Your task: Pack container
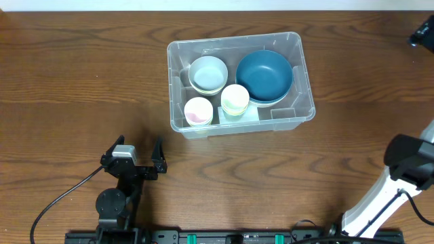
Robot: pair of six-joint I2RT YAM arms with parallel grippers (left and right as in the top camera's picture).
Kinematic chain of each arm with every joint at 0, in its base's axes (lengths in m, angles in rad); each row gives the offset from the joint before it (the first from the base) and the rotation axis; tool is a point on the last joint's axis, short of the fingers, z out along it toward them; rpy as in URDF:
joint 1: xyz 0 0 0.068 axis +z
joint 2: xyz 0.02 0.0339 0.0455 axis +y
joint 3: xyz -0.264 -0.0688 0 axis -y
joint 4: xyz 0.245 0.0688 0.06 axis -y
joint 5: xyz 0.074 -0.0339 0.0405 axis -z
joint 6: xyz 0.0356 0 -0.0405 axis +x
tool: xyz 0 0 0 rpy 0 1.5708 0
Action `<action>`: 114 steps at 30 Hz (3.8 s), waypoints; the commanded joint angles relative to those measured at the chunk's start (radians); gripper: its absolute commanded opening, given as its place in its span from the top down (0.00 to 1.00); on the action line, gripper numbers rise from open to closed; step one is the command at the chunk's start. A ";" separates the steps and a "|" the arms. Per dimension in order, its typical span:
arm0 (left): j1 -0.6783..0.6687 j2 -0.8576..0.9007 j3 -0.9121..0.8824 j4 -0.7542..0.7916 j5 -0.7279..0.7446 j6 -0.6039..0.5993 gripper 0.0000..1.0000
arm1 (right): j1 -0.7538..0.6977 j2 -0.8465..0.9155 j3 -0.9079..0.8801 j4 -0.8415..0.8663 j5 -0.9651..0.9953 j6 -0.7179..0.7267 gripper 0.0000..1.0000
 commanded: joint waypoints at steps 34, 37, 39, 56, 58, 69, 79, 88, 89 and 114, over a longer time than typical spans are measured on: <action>-0.002 -0.005 -0.013 -0.040 0.007 0.018 0.02 | 0.523 -1.324 -1.559 1.345 0.151 -0.275 0.01; -0.002 -0.005 -0.013 -0.040 0.007 0.018 0.02 | 0.486 -1.456 -1.758 1.462 0.095 -0.280 0.01; -0.002 -0.005 -0.013 -0.040 0.007 0.018 0.02 | 0.476 -1.535 -1.876 1.516 0.067 -0.280 0.01; -0.002 -0.005 -0.013 -0.040 0.007 0.018 0.02 | 0.478 -1.984 -2.498 1.631 -0.058 -0.437 0.01; -0.002 -0.005 -0.013 -0.040 0.007 0.018 0.02 | 0.478 -1.995 -2.531 1.631 -0.058 -0.437 0.01; -0.002 -0.005 -0.013 -0.040 0.007 0.018 0.02 | 0.478 -2.068 -2.595 1.548 -0.042 -0.438 0.01; -0.002 -0.005 -0.013 -0.040 0.007 0.017 0.02 | 0.478 -2.134 -2.595 1.548 -0.043 -0.474 0.01; -0.002 -0.005 -0.013 -0.040 0.007 0.018 0.02 | 0.478 -2.134 -2.595 1.548 -0.043 -0.474 0.01; -0.002 -0.005 -0.013 -0.040 0.007 0.018 0.02 | 0.478 -2.134 -2.595 1.548 -0.043 -0.474 0.01; -0.002 -0.005 -0.013 -0.040 0.007 0.018 0.02 | 0.478 -2.134 -2.595 1.548 -0.043 -0.474 0.01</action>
